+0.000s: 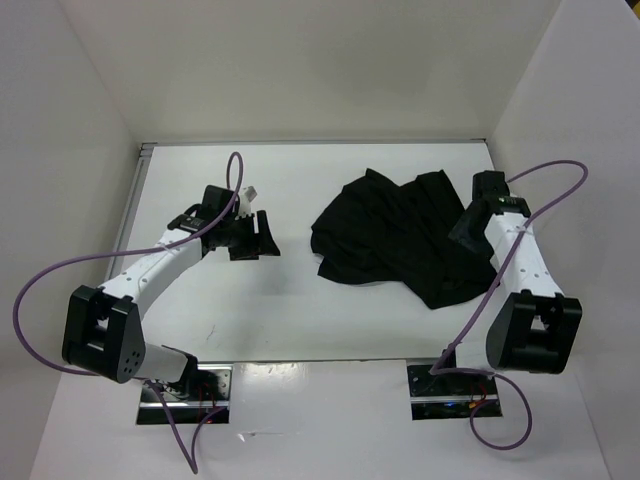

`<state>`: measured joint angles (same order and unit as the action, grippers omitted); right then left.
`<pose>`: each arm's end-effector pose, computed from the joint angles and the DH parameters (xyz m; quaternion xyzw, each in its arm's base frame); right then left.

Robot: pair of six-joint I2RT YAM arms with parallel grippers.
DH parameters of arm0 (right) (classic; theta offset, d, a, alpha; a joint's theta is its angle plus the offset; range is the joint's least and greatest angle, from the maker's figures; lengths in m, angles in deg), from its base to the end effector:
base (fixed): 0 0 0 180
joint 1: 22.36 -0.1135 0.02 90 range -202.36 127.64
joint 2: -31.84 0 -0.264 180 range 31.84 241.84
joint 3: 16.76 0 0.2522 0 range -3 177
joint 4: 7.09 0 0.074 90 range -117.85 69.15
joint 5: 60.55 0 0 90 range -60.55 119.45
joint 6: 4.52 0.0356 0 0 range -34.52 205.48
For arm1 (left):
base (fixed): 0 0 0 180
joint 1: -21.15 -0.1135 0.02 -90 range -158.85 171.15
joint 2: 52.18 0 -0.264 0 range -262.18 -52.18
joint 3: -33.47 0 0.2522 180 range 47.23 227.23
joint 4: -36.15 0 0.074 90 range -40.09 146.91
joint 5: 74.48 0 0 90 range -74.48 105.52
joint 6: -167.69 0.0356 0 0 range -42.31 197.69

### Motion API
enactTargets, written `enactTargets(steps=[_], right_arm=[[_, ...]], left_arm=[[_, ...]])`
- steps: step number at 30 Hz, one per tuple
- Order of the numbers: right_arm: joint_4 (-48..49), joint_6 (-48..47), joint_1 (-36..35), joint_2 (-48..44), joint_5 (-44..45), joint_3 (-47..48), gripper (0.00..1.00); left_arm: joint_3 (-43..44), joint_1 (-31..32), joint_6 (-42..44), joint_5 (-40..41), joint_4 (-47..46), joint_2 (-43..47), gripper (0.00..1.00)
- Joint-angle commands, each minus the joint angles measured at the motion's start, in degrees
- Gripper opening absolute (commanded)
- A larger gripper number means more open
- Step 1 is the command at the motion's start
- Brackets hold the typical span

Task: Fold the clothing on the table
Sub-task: Grab the skirt from the pile

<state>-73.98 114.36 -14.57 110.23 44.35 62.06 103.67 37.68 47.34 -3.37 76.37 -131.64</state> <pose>0.2587 -0.0446 0.2746 0.3305 0.9131 -0.0878 0.2221 0.2753 -0.0937 0.2506 -0.0549 0.9255 -0.2771 0.2522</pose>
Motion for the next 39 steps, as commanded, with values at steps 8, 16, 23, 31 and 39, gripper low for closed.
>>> enactTargets(steps=[8,16,23,31,39], right_arm=[[10.58,-0.93,1.17,8.17,-11.02,-2.74,0.59],[13.74,-0.41,2.58,15.38,-15.42,-3.8,0.58],[14.36,-0.93,2.58,19.43,-18.23,-5.99,0.53],[9.63,-0.93,-1.01,9.45,-25.17,-0.48,0.0],[6.53,1.09,-13.4,2.02,-29.21,27.21,0.0]], left_arm=[[1.21,-0.36,-0.06,0.7,-1.23,-0.43,0.74],[0.68,-0.36,0.55,1.84,-0.18,-0.43,0.74],[0.16,-0.89,0.55,2.37,0.35,0.62,0.74],[-0.46,-0.89,0.55,2.37,0.35,1.15,0.74],[0.16,-0.89,0.55,0.62,-0.7,-1.3,0.74]])
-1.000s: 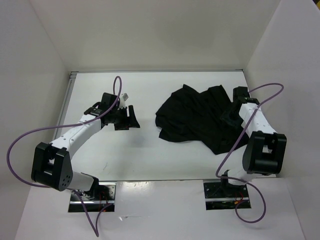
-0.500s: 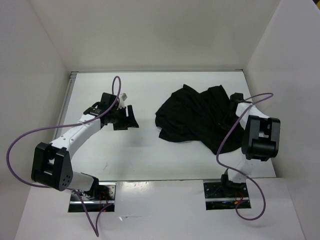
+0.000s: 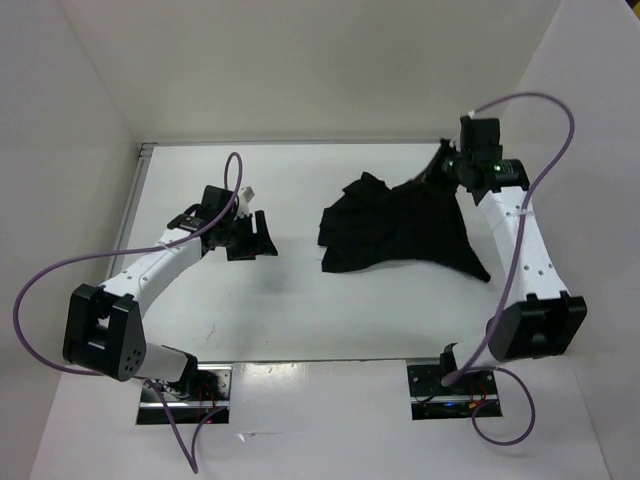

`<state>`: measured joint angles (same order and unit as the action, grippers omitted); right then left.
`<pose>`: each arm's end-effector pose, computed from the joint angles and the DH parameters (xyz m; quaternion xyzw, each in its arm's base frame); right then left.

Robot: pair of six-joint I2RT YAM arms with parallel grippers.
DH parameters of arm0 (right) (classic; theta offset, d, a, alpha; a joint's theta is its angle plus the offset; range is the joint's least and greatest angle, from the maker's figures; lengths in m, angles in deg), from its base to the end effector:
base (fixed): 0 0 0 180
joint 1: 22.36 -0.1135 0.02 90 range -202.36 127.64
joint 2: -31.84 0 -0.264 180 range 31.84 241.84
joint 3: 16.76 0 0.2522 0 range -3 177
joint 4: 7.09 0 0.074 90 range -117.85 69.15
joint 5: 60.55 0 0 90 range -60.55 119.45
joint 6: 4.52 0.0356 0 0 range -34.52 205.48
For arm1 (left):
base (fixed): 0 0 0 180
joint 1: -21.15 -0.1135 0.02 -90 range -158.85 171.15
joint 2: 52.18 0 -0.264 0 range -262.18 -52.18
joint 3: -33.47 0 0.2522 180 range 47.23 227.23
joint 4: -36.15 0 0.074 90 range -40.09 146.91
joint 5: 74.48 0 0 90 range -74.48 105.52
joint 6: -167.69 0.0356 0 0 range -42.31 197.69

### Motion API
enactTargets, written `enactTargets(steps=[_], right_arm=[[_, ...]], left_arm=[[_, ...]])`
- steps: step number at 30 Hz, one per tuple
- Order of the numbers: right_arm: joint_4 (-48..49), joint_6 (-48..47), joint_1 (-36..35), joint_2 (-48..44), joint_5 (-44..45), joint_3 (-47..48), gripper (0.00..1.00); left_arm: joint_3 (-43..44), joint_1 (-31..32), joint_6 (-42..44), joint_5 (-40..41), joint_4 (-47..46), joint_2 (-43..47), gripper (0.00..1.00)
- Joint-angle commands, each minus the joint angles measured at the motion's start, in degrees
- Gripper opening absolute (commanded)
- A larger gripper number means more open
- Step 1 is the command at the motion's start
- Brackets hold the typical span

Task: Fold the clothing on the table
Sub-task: Grab the skirt from the pile, then move the skirt to the center of the board

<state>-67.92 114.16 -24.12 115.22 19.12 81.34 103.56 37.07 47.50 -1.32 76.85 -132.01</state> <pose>0.3087 0.0159 0.3613 0.1823 0.9062 0.1783 0.3372 0.2768 -0.0897 0.2474 -0.0665 0.9298 -0.2579 0.2541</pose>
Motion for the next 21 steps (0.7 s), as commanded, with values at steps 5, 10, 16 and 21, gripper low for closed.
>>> enactTargets(steps=[5,10,16,21], right_arm=[[6.62,1.81,-10.9,1.0,-8.55,18.84,0.0],[13.85,2.34,-11.51,0.47,-13.05,24.89,0.0],[12.7,1.64,-11.51,0.47,-10.59,25.88,0.0],[14.63,1.64,-11.51,3.36,-5.51,22.72,0.0]], left_arm=[[1.32,-0.28,0.4,-1.44,-1.19,-1.47,0.74],[0.62,-0.28,0.4,-1.44,-1.19,-0.86,0.74],[-0.44,-0.28,-0.21,-0.92,-1.19,0.99,0.74],[-0.44,-0.28,-0.21,-0.91,-1.19,0.99,0.74]])
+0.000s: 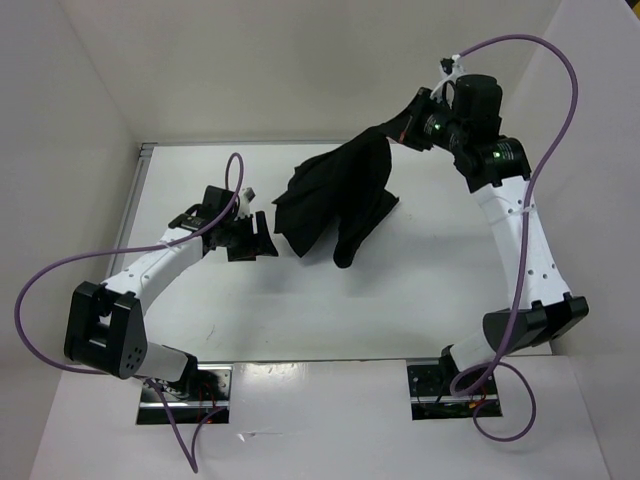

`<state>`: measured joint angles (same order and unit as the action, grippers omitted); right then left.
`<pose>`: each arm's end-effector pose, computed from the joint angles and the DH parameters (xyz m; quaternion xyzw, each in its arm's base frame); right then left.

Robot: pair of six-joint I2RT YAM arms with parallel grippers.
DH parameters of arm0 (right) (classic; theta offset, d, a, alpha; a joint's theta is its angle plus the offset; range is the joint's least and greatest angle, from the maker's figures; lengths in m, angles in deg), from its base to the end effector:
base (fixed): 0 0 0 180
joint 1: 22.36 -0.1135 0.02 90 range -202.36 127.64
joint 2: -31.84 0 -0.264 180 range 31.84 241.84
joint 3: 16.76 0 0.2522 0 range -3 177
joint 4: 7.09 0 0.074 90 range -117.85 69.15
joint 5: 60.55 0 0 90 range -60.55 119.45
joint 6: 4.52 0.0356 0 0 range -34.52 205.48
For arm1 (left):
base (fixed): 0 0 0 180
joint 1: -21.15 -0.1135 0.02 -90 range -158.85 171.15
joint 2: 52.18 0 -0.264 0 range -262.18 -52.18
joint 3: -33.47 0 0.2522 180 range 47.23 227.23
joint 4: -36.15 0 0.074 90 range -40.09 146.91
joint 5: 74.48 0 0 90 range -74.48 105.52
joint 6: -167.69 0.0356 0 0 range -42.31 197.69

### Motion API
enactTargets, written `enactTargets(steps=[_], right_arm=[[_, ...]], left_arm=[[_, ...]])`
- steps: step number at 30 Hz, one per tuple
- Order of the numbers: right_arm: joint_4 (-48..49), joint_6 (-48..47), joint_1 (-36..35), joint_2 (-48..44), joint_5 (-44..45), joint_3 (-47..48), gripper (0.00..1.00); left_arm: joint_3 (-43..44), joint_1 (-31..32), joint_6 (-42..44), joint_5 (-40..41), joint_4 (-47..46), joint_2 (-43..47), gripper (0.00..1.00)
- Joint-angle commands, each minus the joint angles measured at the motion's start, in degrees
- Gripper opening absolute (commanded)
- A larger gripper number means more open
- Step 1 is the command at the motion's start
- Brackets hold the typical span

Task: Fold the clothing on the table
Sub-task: Move the skirt to the center of the board

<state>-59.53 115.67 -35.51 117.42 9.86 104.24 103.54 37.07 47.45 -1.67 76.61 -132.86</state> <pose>0.2972 0.0817 0.4914 0.0173 0.7985 0.3435 0.4941 0.2789 -0.0905 0.2436 -0.0668 0.9312 -0.2588 0.2479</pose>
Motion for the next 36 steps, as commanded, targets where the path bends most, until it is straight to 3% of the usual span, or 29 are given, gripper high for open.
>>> enactTargets(steps=[1,6,12,16,21,24,26,31,36], right_arm=[[6.85,0.13,-0.12,2.21,8.82,0.33,0.0],[10.98,-1.1,-0.12,3.01,16.08,8.58,0.0],[14.07,-3.48,-7.22,-1.2,20.29,10.09,0.0],[10.91,-4.0,-11.45,-1.21,20.3,5.45,0.0],[5.2,-1.11,-21.01,0.46,17.42,-9.13,0.0],[-1.21,0.3,-24.46,4.4,9.61,-16.61,0.17],[-4.72,0.3,-28.15,4.42,9.39,-20.99,0.33],[-12.46,1.88,-29.04,-1.02,22.1,-19.19,0.46],[-16.0,3.2,-19.56,-1.03,25.13,-21.71,0.49]], left_arm=[[-0.42,-0.28,0.35,-0.56,-0.42,1.85,0.74],[1.34,-0.28,1.5,-0.56,0.28,1.23,0.74],[0.82,-0.28,1.5,-0.04,0.28,1.23,0.74],[0.81,-0.28,1.5,-0.04,0.28,0.7,0.74],[0.81,-0.81,2.03,-0.04,0.28,0.18,0.74],[0.81,-1.33,2.03,0.58,0.89,0.18,0.74],[1.77,-1.33,2.03,1.19,2.21,0.87,0.74],[5.03,-1.86,3.17,2.24,7.4,4.48,0.75],[1.97,-1.86,1.86,-1.43,6.36,6.33,0.75]])
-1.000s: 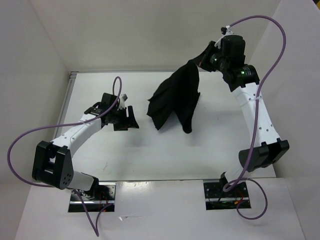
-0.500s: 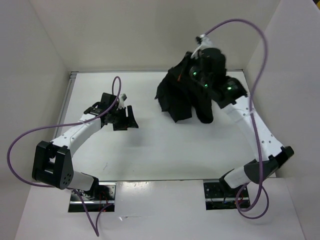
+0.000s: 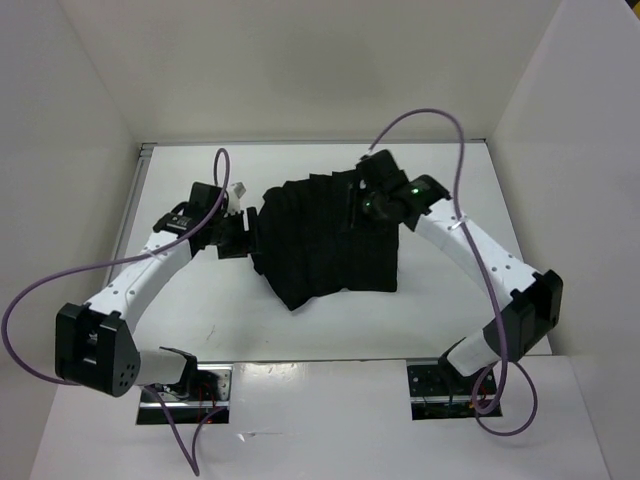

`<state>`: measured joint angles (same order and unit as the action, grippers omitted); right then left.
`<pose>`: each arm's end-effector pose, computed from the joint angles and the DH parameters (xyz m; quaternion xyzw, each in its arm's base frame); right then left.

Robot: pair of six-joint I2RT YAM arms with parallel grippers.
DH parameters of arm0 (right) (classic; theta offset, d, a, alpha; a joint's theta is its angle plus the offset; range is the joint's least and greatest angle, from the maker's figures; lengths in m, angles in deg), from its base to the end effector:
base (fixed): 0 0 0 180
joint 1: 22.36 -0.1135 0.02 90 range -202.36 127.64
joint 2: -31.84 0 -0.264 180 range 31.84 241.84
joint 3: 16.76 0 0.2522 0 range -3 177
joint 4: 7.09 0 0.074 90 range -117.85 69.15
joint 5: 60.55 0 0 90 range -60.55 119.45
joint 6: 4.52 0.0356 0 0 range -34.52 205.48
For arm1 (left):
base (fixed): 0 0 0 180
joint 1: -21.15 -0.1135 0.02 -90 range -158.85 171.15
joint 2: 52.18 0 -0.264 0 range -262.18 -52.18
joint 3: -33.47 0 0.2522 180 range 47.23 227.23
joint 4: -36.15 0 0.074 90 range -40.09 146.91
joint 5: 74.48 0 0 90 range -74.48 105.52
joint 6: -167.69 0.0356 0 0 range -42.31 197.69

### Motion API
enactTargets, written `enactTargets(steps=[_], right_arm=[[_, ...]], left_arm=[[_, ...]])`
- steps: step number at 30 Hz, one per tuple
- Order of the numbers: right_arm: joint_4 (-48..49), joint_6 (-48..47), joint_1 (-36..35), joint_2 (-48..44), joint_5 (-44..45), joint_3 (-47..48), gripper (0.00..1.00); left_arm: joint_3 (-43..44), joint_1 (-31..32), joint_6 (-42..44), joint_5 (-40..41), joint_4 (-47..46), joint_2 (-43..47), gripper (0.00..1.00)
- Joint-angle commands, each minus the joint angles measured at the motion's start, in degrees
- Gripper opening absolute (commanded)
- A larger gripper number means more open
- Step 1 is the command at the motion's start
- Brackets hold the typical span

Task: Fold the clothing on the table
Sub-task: Move the skirt to the center of the board, then flatten the skirt out

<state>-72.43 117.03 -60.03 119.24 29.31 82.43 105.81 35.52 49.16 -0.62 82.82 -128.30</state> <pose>0.2533 0.1956 0.3406 -0.0511 0.9485 0.1786 0.2567 0.2661 -0.0784 0.2697 -0.0677 0.9305 -0.2455 0.2635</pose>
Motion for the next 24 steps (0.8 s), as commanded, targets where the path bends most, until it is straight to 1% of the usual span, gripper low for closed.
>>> enactTargets(steps=[1,3,5,7,8,10,12,16,18,22,24], right_arm=[[-2.31,1.85,5.93,-2.84,5.68,-1.04,0.49],[0.05,2.54,8.31,-2.84,6.99,-3.86,0.49],[1.56,2.55,11.37,-1.36,7.0,-5.27,0.49],[3.57,3.08,13.31,-0.57,7.52,-6.5,0.49],[4.11,3.08,15.24,0.49,7.52,-6.5,0.49],[4.81,3.08,17.01,2.42,7.52,-6.5,0.49],[5.34,3.08,17.54,2.96,7.52,-5.19,0.49],[5.34,1.67,18.07,4.62,6.47,-3.34,0.49],[4.73,0.97,18.07,5.24,6.47,-3.34,0.49],[3.59,-0.09,18.07,5.24,6.47,-3.34,0.49],[3.06,-0.61,18.07,5.24,6.47,-3.34,0.49]], left_arm=[[-1.27,-0.31,0.15,-3.19,0.14,1.76,0.75],[-4.0,-0.31,-0.56,-3.72,-0.65,0.54,0.75],[-5.49,0.31,-1.08,-2.4,-0.65,-0.61,0.75],[-7.87,1.97,-1.61,-2.4,-1.96,-1.4,0.73],[-8.66,2.59,-2.31,-2.93,-2.84,-1.92,0.68],[-9.89,3.2,-3.01,-3.54,-3.37,-2.54,0.61],[-9.9,3.73,-3.81,-3.55,-3.37,-2.55,0.61],[-9.9,4.26,-7.67,-2.32,-4.6,-2.02,0.7],[-10.42,4.78,-10.65,-1.61,-5.65,-1.49,0.71],[-14.2,4.79,-15.67,-0.38,-11.54,-0.08,0.71],[-14.99,5.4,-17.25,-0.38,-13.12,-2.44,0.71]])
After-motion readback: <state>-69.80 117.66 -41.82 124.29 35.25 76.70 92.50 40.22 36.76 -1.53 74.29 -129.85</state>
